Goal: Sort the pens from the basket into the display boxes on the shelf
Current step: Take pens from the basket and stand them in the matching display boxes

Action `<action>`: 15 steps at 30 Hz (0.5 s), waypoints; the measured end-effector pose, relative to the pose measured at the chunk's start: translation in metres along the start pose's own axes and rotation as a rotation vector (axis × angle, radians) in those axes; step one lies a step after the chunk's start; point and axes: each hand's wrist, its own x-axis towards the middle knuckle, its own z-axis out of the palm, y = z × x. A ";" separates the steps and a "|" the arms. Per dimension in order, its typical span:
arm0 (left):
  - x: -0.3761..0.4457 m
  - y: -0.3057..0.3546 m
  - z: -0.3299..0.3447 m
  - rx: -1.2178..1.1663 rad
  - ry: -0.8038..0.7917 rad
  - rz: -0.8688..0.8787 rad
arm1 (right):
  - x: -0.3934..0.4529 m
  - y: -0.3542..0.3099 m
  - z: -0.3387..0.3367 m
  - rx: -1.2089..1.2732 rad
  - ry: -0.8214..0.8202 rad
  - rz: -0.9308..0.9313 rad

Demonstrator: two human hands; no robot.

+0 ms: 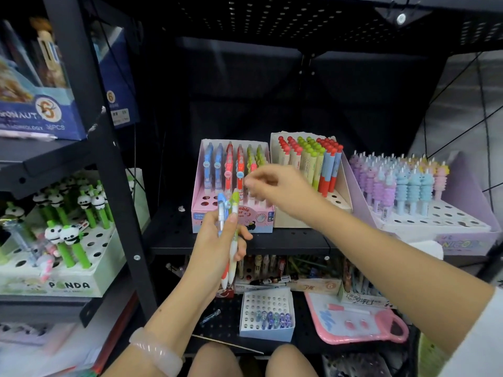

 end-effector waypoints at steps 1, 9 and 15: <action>0.000 0.001 0.002 0.001 -0.013 0.012 | -0.004 -0.003 0.006 0.086 -0.114 0.020; 0.005 0.002 -0.007 -0.023 0.058 -0.044 | 0.016 -0.013 -0.014 0.339 0.155 0.040; 0.010 -0.005 -0.021 -0.011 0.087 -0.075 | 0.050 -0.022 -0.054 0.336 0.601 -0.026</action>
